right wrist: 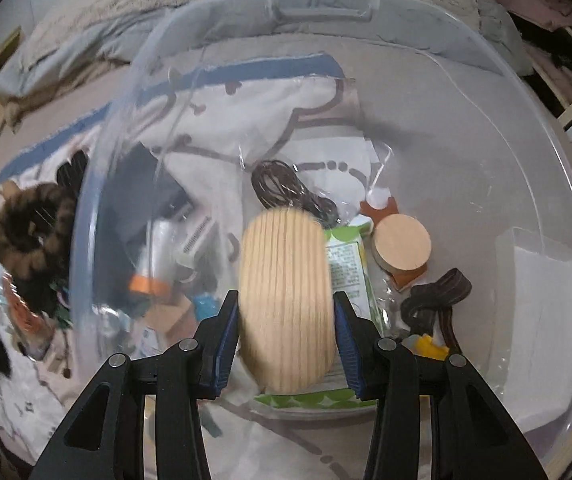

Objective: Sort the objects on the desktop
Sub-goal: 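Carry the wooden board with the right gripper into the clear plastic bin, then open the right gripper to drop the board into the bin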

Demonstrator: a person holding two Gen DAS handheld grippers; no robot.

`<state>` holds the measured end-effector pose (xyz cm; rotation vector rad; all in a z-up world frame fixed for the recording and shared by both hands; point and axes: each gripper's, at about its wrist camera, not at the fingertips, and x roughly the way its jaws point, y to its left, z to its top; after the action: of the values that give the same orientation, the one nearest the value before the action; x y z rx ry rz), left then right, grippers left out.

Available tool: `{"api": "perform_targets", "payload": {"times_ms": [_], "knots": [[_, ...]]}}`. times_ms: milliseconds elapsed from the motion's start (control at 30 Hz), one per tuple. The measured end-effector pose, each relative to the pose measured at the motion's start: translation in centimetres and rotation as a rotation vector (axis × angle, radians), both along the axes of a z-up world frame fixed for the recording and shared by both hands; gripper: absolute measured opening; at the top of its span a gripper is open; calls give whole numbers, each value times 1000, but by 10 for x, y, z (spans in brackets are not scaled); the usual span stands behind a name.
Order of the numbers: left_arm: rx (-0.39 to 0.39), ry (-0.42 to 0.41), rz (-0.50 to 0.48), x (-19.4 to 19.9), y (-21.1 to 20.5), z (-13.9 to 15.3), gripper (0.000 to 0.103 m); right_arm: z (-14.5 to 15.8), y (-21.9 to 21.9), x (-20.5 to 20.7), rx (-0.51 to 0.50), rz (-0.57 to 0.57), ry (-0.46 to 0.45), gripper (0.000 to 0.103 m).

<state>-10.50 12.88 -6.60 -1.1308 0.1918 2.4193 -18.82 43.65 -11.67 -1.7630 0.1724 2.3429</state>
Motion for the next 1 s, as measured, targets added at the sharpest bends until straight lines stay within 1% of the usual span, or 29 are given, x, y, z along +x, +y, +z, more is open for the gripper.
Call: {"api": "perform_targets", "payload": {"times_ms": [67, 133, 233, 433, 567, 667, 733, 833, 900, 1000], "knots": [[-3, -7, -8, -1, 3, -2, 26, -1, 6, 4, -23, -29, -8, 50], [-9, -3, -17, -1, 7, -2, 26, 0, 14, 4, -26, -58, -3, 64], [-6, -1, -23, 2, 9, 0, 26, 8, 20, 13, -47, -80, 44, 70], [7, 14, -32, 9, 17, 7, 26, 41, 16, 41, -116, -107, 170, 70], [28, 26, -50, 13, 30, 14, 26, 72, 4, 74, -174, -129, 303, 70], [27, 54, -72, 15, 47, 19, 26, 90, -4, 98, -186, -154, 394, 70], [25, 67, -78, 16, 57, 22, 26, 96, -6, 112, -191, -174, 448, 70], [25, 98, -99, 20, 75, 30, 26, 101, -6, 135, -250, -223, 494, 70], [38, 122, -117, 20, 87, 38, 26, 104, -4, 148, -277, -247, 535, 70], [48, 154, -130, 17, 101, 49, 26, 107, -3, 170, -282, -288, 603, 70]]}}
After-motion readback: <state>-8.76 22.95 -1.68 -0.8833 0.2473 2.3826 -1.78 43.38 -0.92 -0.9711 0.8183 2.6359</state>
